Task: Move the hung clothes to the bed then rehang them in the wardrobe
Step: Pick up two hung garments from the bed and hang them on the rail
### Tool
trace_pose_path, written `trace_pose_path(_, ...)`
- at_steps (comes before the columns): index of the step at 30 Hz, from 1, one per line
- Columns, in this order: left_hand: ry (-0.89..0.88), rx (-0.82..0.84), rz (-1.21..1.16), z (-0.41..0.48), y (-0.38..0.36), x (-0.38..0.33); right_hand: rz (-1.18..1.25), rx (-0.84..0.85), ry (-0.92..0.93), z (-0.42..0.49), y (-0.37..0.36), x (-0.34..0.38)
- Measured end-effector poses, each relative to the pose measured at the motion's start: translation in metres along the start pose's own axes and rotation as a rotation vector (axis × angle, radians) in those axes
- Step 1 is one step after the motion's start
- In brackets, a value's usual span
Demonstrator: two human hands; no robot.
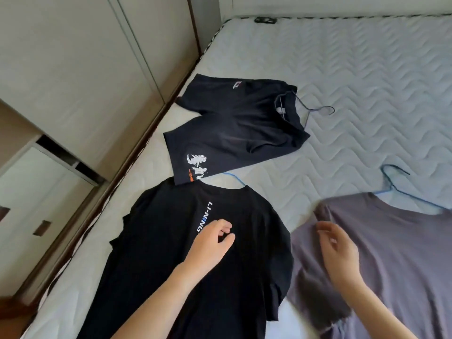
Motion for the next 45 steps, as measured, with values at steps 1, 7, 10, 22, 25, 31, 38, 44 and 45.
trace_pose_path(1,-0.045,-0.016,0.047,0.026,-0.010,0.001,-0.043,-0.046,0.059,0.016,-0.011,-0.007)
trace_pose_path(7,-0.061,-0.219,0.022,0.150,-0.045,0.005,-0.401,-0.099,0.318,0.077,-0.060,-0.056)
trace_pose_path(10,0.044,-0.333,-0.023,0.190,-0.056,-0.001,-0.480,-0.151,0.359,0.076,-0.070,-0.072)
trace_pose_path(22,0.552,-0.329,-0.412,0.173,-0.072,0.030,-0.467,-0.222,0.393,0.075,-0.073,-0.073)
trace_pose_path(25,0.611,-0.308,-0.519,0.130,-0.085,0.030,-0.457,-0.222,0.374,0.077,-0.070,-0.072)
trace_pose_path(31,0.555,-0.320,-0.501,0.100,-0.107,0.041,-0.412,-0.156,0.345,0.084,-0.056,-0.063)
trace_pose_path(38,0.426,-0.394,-0.431,0.111,-0.106,0.054,-0.242,-0.477,-0.166,0.182,0.024,-0.101)
trace_pose_path(44,0.373,-0.464,-0.353,0.112,-0.105,0.055,-0.323,-0.347,-0.502,0.248,0.044,-0.119)
trace_pose_path(45,0.371,-0.462,-0.350,0.113,-0.105,0.054,-0.287,-0.310,-0.532,0.250,0.043,-0.117)
Point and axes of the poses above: each hand's wrist, its own z-axis towards the middle knuckle, its own y-axis out of the back of the hand, x = y × z, the point moved 7 cm from there along z, towards the middle knuckle, and after that the axes turned 13 degrees about -x, right-handed, at the moved point
